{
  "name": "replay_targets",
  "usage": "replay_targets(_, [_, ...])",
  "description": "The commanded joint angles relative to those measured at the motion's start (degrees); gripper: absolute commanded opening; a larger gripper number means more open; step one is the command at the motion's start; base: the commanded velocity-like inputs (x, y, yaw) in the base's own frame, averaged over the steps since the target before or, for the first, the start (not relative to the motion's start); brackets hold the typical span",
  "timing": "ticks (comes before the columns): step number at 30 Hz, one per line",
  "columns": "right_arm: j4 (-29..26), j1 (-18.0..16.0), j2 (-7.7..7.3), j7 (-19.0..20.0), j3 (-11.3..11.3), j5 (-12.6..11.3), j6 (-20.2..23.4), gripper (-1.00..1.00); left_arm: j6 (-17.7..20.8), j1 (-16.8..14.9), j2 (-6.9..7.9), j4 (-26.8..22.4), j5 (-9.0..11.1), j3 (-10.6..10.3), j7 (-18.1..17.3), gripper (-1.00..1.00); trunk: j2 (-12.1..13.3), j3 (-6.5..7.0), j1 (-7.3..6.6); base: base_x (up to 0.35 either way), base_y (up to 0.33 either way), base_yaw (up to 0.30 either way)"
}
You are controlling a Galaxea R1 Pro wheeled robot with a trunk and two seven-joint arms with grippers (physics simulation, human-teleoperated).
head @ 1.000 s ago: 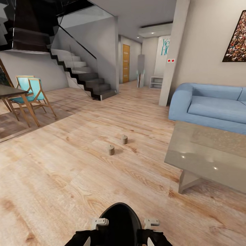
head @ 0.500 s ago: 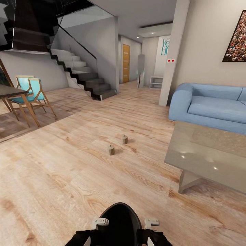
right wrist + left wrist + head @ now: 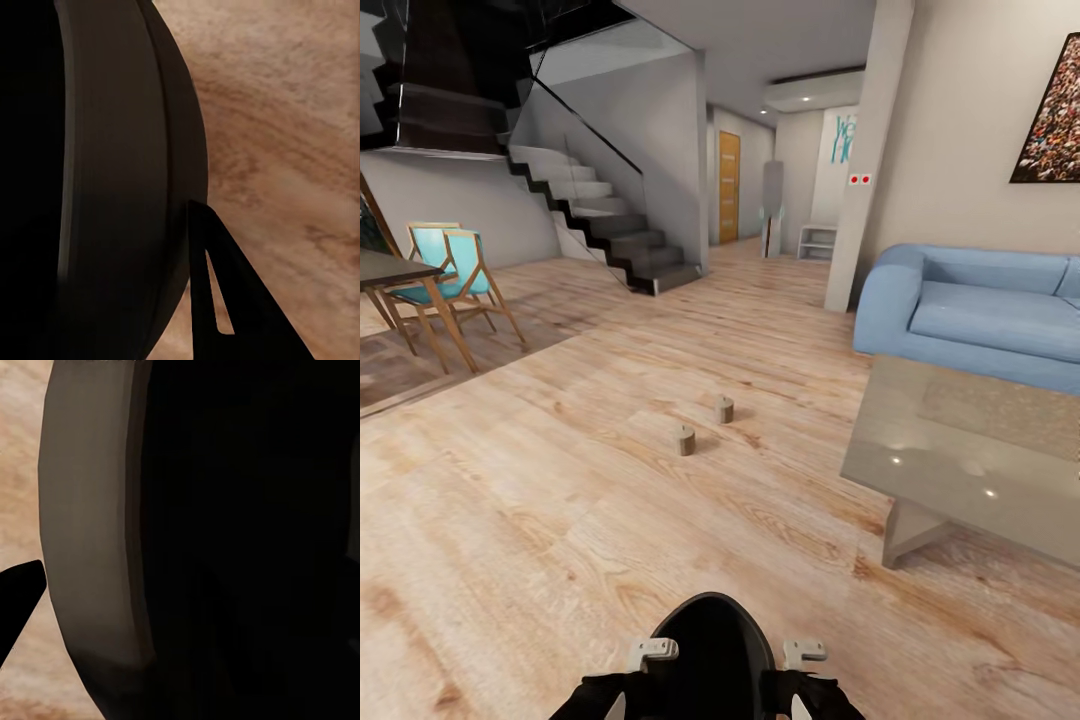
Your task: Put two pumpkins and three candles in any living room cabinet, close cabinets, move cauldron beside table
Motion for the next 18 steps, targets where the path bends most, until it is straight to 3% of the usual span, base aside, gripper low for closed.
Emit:
replay_targets(1, [-0.1,0.0,-0.08,-0.5,0.6,-0.8,0.3,-1.00,0.3,0.0,0.90,-0.2,-1.0,0.2,0.3,-1.00,0.0,0.18,-0.04,0.000,0.000,0.000])
replay_targets(12, [-0.1,0.0,-0.08,-0.5,0.6,-0.8,0.2,-1.00,0.4,0.0,0.81,-0.2,-1.0,0.2,0.4,-1.00,0.1,2.62,-0.32,0.000,0.000,0.000])
replay_targets(18, [-0.1,0.0,-0.08,-0.5,0.6,-0.8,0.2,-1.00,0.6,0.0,0.81,-0.1,-1.1,0.2,0.2,-1.00,2.5,3.69,-1.64,0.000,0.000,0.000])
